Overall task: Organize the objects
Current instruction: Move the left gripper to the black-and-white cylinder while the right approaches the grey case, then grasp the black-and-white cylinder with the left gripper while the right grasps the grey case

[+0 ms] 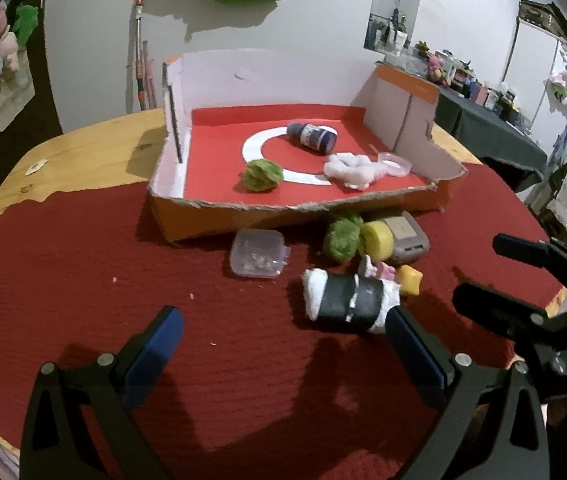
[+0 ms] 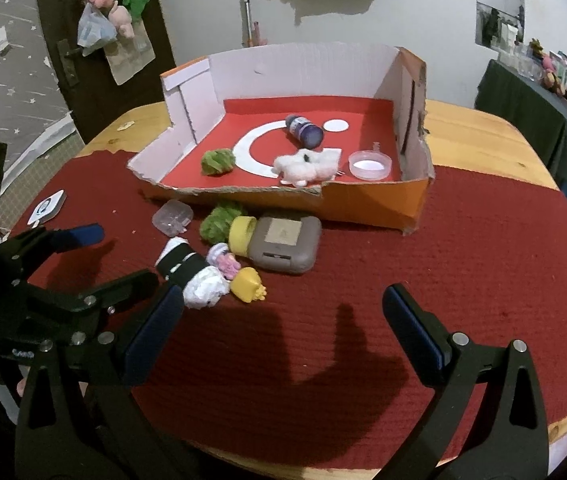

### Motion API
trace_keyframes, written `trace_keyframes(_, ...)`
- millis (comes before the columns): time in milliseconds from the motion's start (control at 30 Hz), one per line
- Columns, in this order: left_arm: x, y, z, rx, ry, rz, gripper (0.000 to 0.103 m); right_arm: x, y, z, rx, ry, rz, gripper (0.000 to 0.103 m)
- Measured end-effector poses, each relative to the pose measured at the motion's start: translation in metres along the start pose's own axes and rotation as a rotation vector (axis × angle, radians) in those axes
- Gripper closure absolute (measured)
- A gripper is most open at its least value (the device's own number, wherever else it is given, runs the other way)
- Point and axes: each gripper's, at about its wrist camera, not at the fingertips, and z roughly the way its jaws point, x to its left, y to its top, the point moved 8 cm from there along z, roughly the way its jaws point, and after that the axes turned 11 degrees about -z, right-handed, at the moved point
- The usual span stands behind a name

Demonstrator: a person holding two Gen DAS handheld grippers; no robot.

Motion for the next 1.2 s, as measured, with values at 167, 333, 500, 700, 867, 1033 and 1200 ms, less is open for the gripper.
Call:
trace_keyframes(167,-0.008,-0.004,0.005,0.014,-0.005,0.014,0.000,-0.017,-0.001,0.000,0.005,-0.030,0.032,0.001)
trace_keyframes(333,-0.016,-0.008,0.014,0.032,-0.007,0.032,0.000,-0.036,-0.002,0.000,0.008,-0.056,0.067,0.001)
trace_keyframes(500,-0.018,-0.010,0.026,0.046,0.015,0.032,0.000,-0.050,0.000,0.001,0.010,-0.072,0.090,0.001)
trace_keyframes(700,-0.018,-0.008,0.034,0.051,0.031,0.039,0.000,-0.049,0.002,0.013,0.033,-0.089,0.064,0.001)
trace_keyframes(867,-0.009,-0.006,0.033,0.048,0.039,0.022,0.000,-0.040,0.005,0.031,0.056,-0.096,0.028,0.001)
trace_keyframes(1033,0.005,-0.004,0.031,0.043,0.056,-0.007,0.000,-0.033,0.008,0.045,0.073,-0.107,-0.002,0.001)
trace_keyframes(1200,0.016,-0.002,0.028,0.039,0.056,-0.032,0.000,-0.026,0.014,0.054,0.073,-0.080,-0.007,0.001)
